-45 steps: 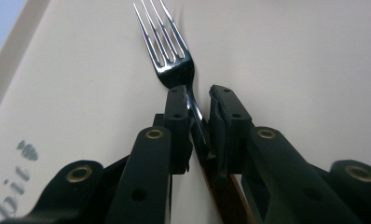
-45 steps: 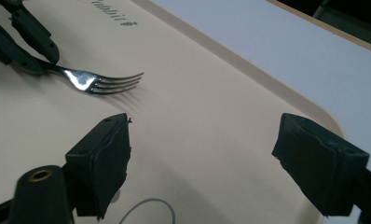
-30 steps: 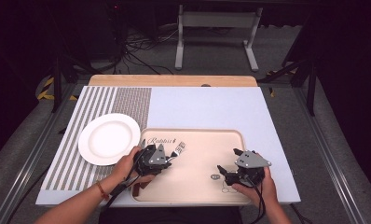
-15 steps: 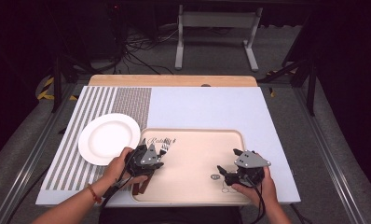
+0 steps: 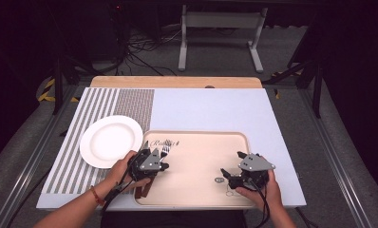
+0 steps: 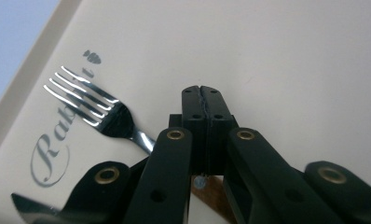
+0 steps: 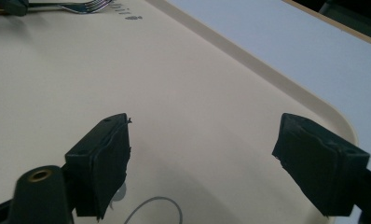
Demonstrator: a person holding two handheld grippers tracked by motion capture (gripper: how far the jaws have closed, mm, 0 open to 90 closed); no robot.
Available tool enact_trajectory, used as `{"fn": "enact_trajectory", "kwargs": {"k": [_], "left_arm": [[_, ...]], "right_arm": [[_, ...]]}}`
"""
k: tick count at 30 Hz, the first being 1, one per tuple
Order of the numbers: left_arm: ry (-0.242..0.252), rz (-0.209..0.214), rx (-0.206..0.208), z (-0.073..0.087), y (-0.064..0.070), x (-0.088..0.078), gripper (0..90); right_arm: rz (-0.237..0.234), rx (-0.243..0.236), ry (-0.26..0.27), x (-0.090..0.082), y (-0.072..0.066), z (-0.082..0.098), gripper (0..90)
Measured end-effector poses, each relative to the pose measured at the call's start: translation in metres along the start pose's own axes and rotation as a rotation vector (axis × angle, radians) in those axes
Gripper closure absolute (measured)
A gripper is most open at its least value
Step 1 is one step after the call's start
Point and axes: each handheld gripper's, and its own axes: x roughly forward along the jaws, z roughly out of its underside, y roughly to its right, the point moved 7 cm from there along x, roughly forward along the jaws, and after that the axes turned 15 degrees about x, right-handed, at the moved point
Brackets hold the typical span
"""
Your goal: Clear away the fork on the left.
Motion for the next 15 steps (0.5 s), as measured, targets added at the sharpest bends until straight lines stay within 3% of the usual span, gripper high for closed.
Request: {"fn": "enact_trajectory", "kwargs": {"k": [2,6,8,15], "left_arm": [[-0.025,-0.011,0.018,0.002,0.0,0.002,89.7],[-0.036,-0.028,-0.01,0.008,-0.005,0.0,89.7],[-0.032,-0.013,-0.052,0.012,-0.007,-0.002,89.7],[-0.071,-0.046,-0.06,0.02,-0.011,-0.007,89.7]], "right_arm": [[-0.001,0.003,0.001,0.0,0.0,0.0,18.5],[-0.001,0.005,-0.003,0.001,0.001,0.001,18.5],[-0.001,0.003,-0.004,0.001,0.001,0.001,18.5],[-0.001,-0.001,-0.003,0.001,0.0,0.001,18.5]]}}
